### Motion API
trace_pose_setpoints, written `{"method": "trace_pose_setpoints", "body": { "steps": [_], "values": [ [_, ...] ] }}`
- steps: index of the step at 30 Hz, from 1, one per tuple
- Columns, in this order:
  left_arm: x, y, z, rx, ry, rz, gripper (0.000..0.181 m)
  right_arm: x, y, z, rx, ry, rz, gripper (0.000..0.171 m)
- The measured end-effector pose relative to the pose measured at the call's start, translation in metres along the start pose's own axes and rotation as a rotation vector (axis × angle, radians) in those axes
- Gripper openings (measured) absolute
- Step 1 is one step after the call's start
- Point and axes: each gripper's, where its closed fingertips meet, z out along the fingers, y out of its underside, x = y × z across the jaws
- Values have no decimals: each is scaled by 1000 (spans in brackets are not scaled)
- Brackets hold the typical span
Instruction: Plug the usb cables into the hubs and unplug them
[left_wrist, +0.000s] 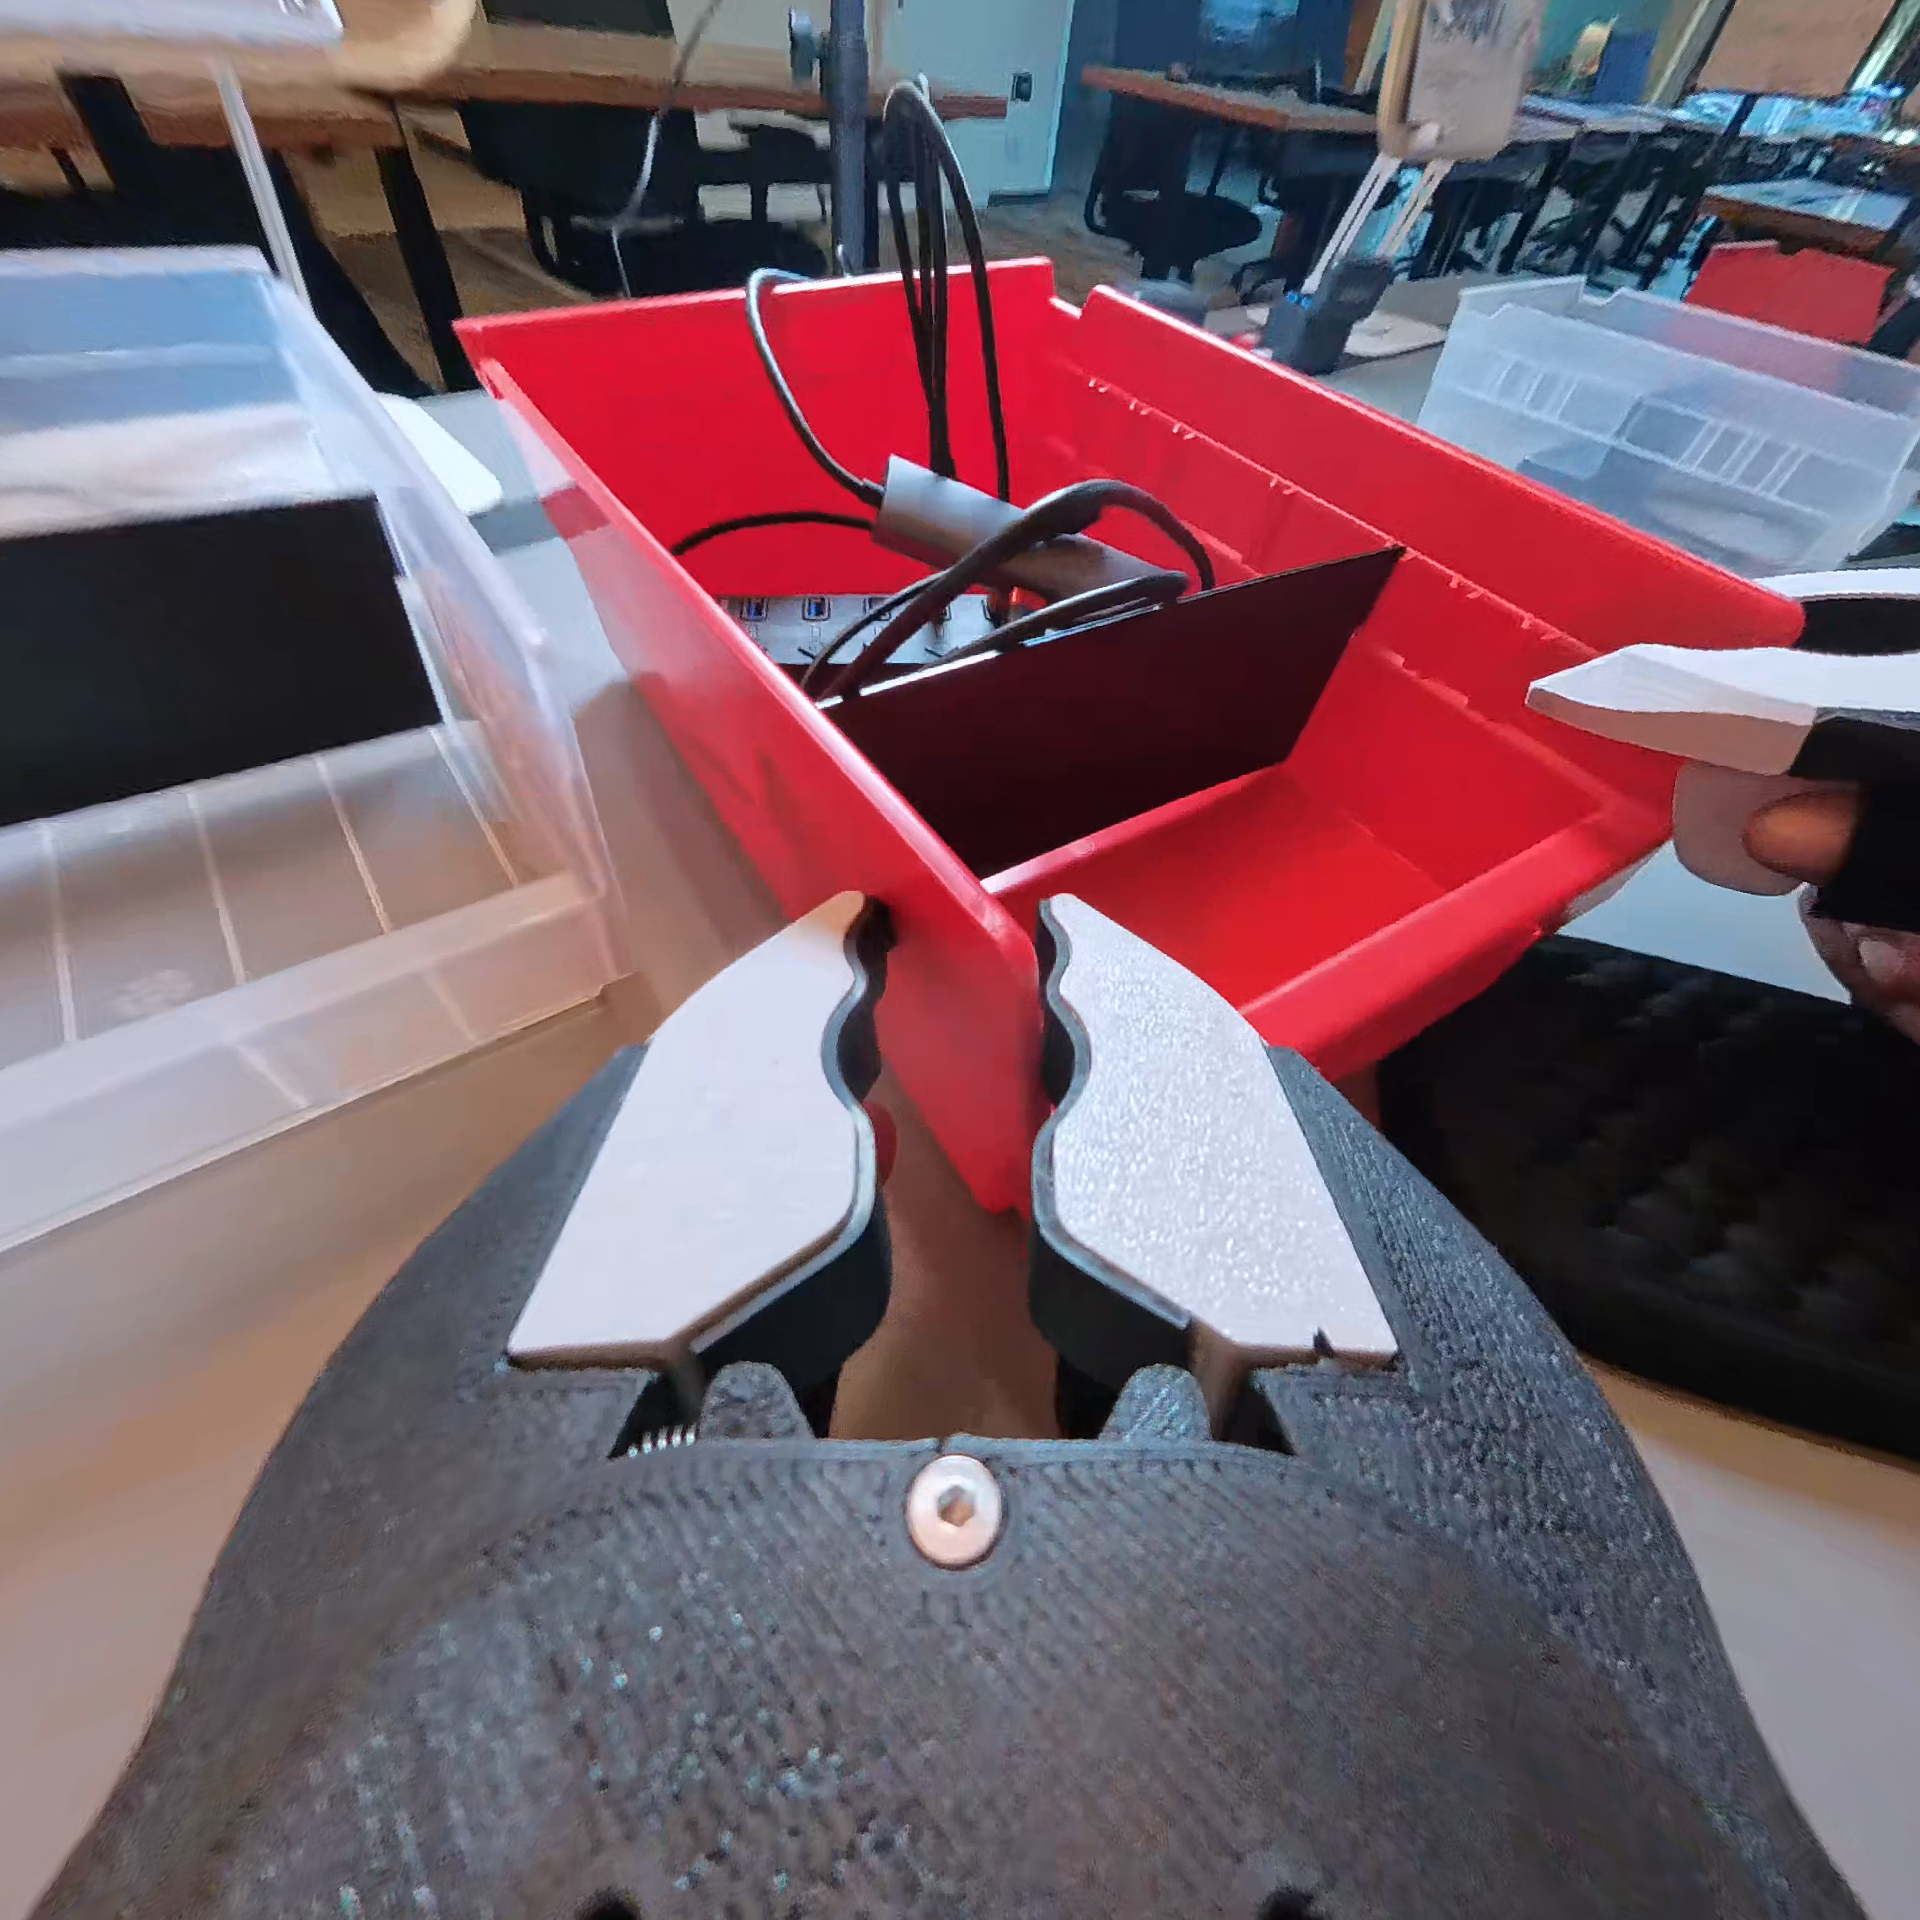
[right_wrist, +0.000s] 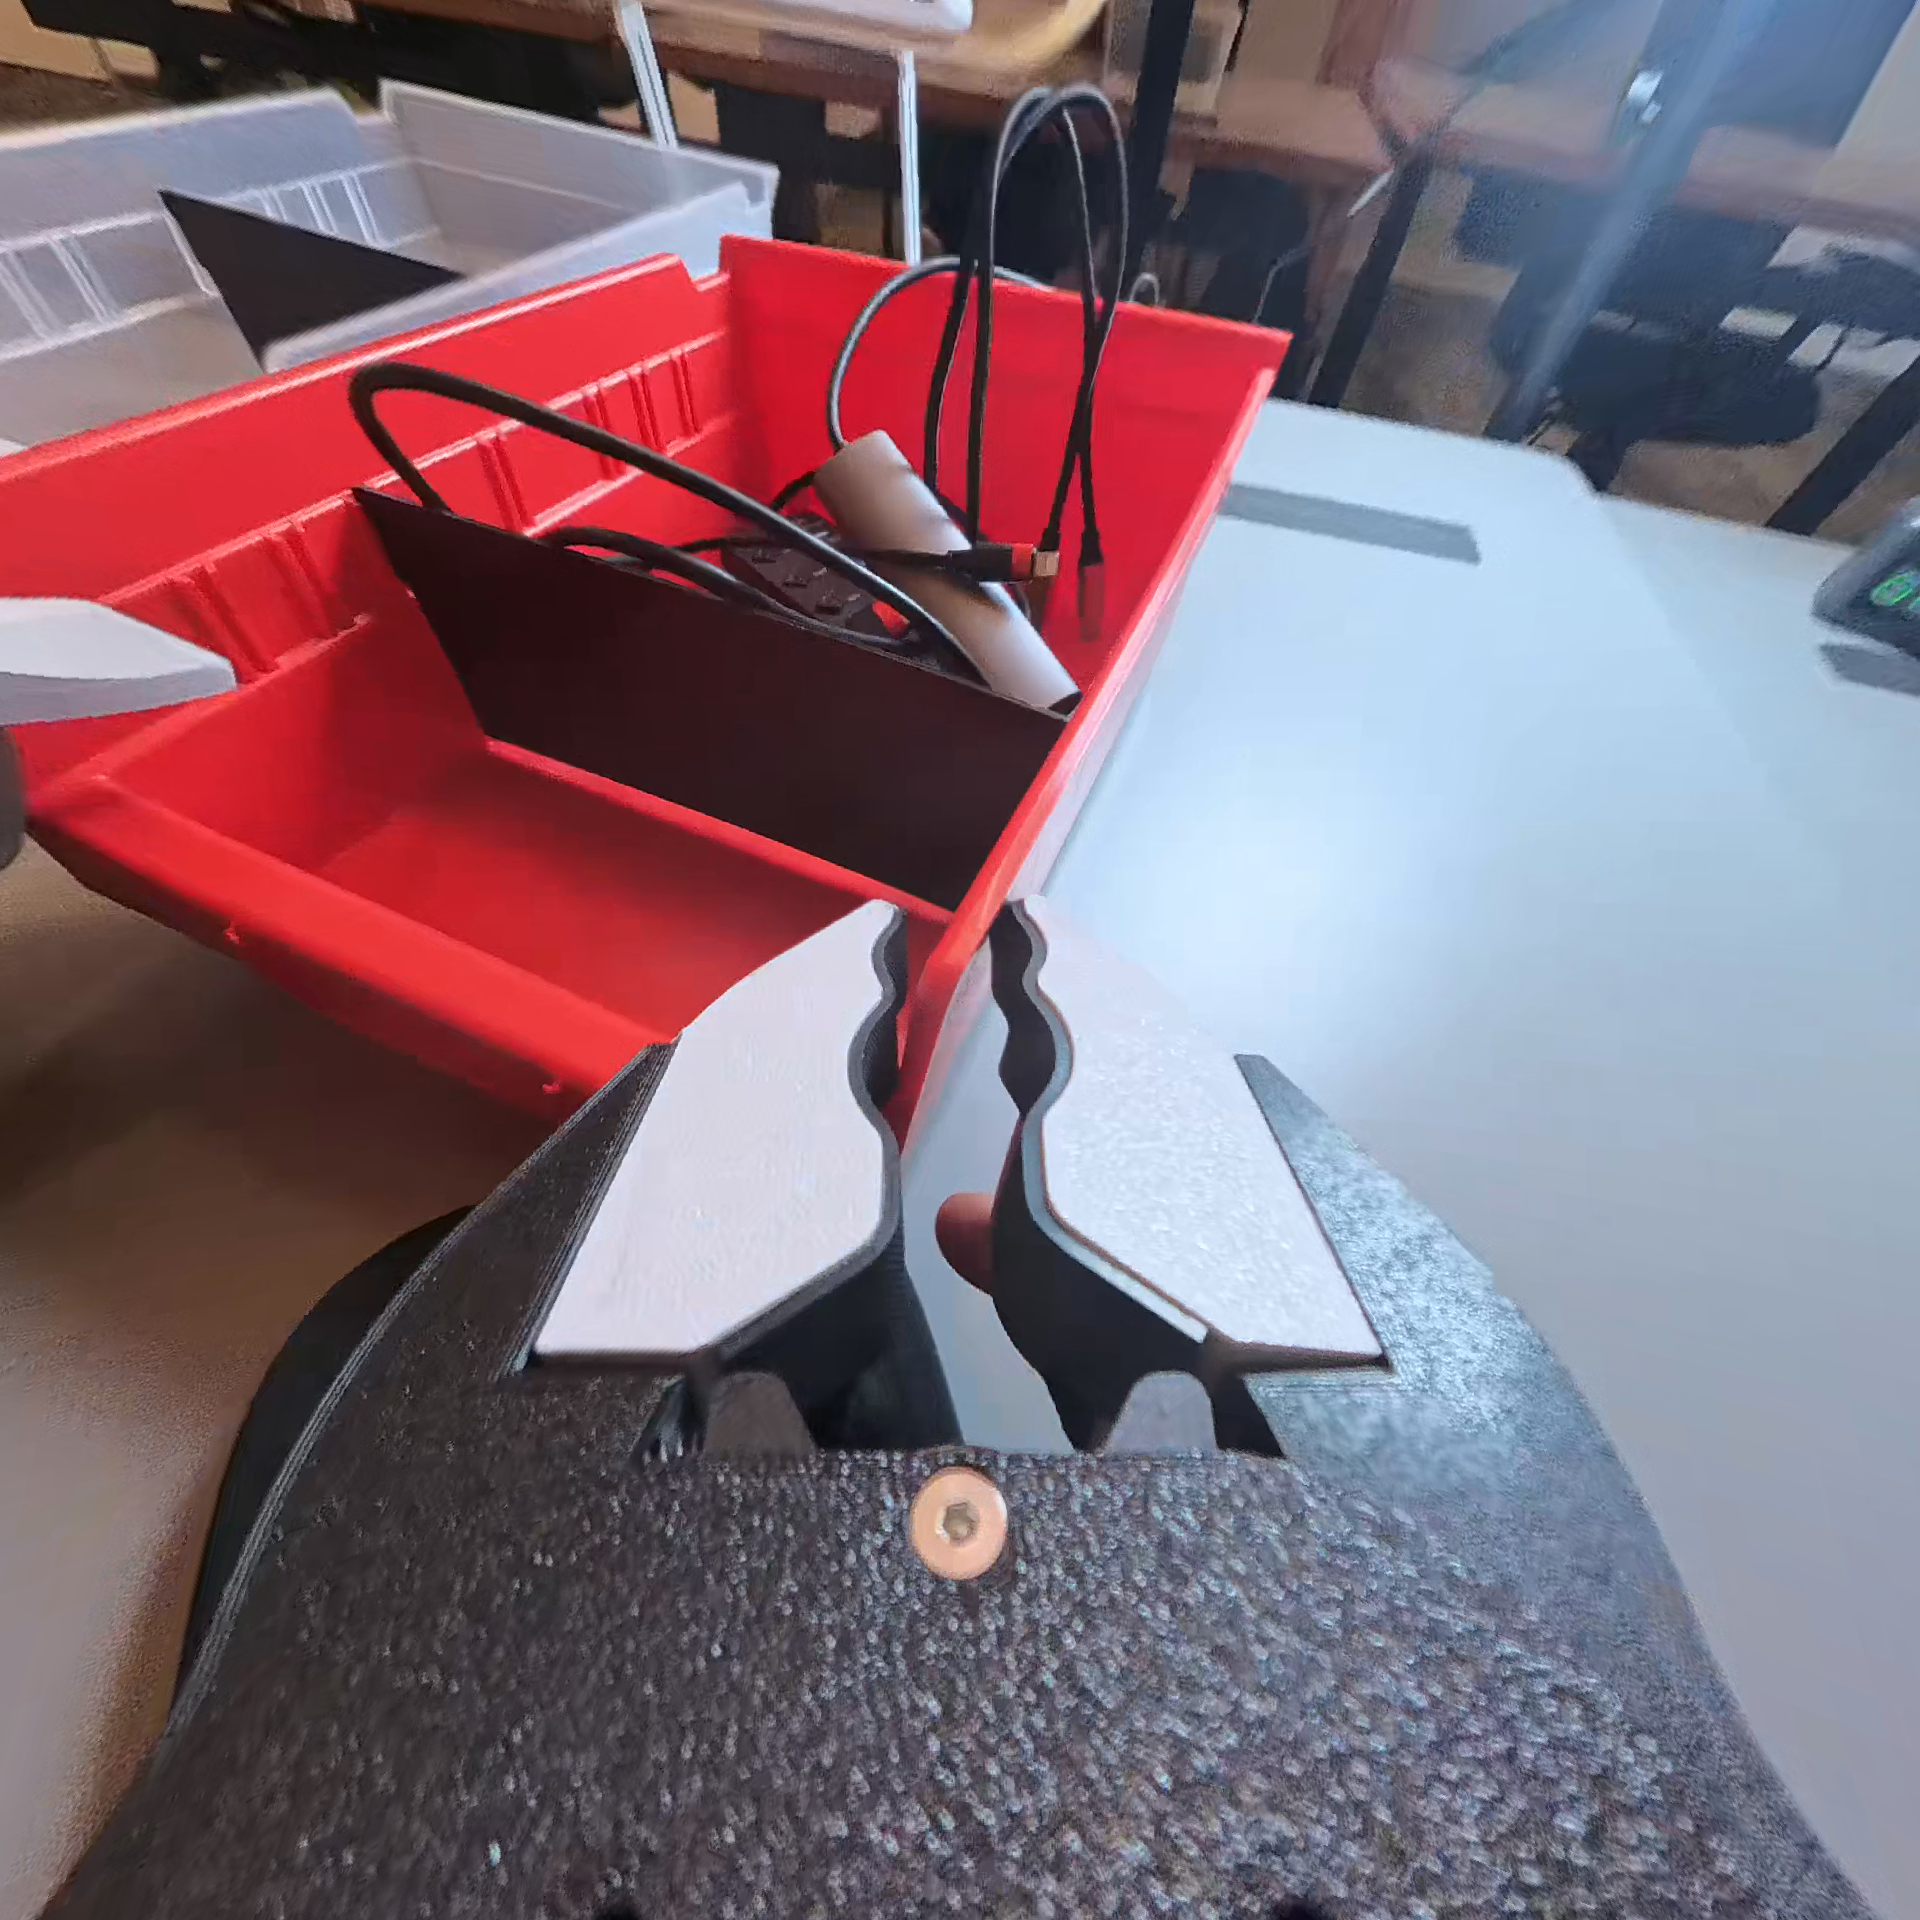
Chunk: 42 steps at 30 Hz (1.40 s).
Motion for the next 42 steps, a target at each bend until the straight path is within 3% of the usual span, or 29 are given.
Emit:
{"method": "trace_pose_setpoints", "body": {
  "steps": [1,7,12,17,22,28,31,36,39,42],
  "values": [
    [2,-10,-11,39,-6,23,26,-4,-7,-9,28,4,-7,15],
    [1,-87,-91,214,-101,173,18,-44,-77,-53,213,-42,-59,18],
    [-48,-116,-181,277,-285,175,14,-125,-134,-50,316,-226,-93,20],
    [-124,-103,-288,258,-508,126,13,-251,-160,-18,323,-494,-134,21],
    [-198,-52,-358,169,-638,68,14,-367,-139,35,219,-699,-176,22],
    [-251,27,-365,100,-704,28,12,-423,-85,79,106,-808,-211,23],
    [-260,39,-353,164,-676,-17,12,-418,-85,95,116,-760,-223,22],
    [-268,51,-309,81,-599,-50,15,-386,-85,115,108,-670,-225,25],
    [-271,19,-322,169,-659,-16,31,-359,-98,104,160,-680,-187,52],
    [-250,-12,-325,169,-591,103,36,-325,-107,102,153,-679,-189,60]
  ]
}}
